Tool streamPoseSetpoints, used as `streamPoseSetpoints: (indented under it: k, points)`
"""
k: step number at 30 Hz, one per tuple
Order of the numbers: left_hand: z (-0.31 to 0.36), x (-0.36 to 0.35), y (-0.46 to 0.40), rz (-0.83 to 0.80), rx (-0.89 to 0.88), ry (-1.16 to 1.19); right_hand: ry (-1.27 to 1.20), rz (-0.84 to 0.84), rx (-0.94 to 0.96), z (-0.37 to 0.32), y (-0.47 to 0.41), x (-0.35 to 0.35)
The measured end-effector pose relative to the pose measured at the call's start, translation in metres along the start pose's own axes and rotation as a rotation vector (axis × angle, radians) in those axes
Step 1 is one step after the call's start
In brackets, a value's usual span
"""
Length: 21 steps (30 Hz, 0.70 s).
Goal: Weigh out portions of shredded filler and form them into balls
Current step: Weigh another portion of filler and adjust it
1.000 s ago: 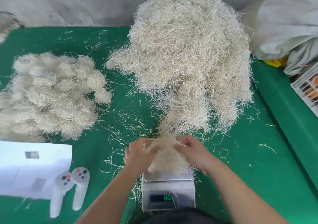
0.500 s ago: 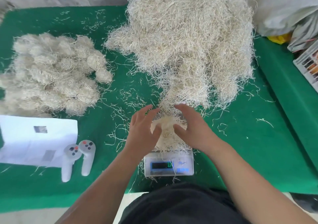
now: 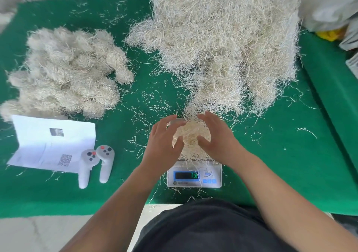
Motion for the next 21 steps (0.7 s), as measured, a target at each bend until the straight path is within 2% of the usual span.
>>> streamPoseSetpoints:
  k: [13,15,18,21]
  points:
    - [-0.006,-0.015,-0.006,-0.013,0.008,0.037,-0.013,-0.043,-0.071,0.017,-0.005,0.002]
    - [-0.011,-0.020,-0.006,-0.077,0.034,-0.009,-0.012,-0.047,-0.091,0.021,-0.006,0.003]
    - [-0.019,-0.035,-0.005,-0.261,0.071,-0.107,-0.023,-0.065,-0.124,0.026,-0.014,0.004]
    - [-0.021,-0.043,-0.013,-0.280,0.121,-0.022,-0.038,-0.046,-0.159,0.031,-0.033,0.009]
Point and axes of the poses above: each hand's wrist, its own y-axis away from the middle knuckle, its own x-axis out of the back of the hand, z = x × y, the point moved 3 cm from there along -y, towards the middle knuckle, and after that the axes turned 10 degrees about -x, right-handed, at the moved point
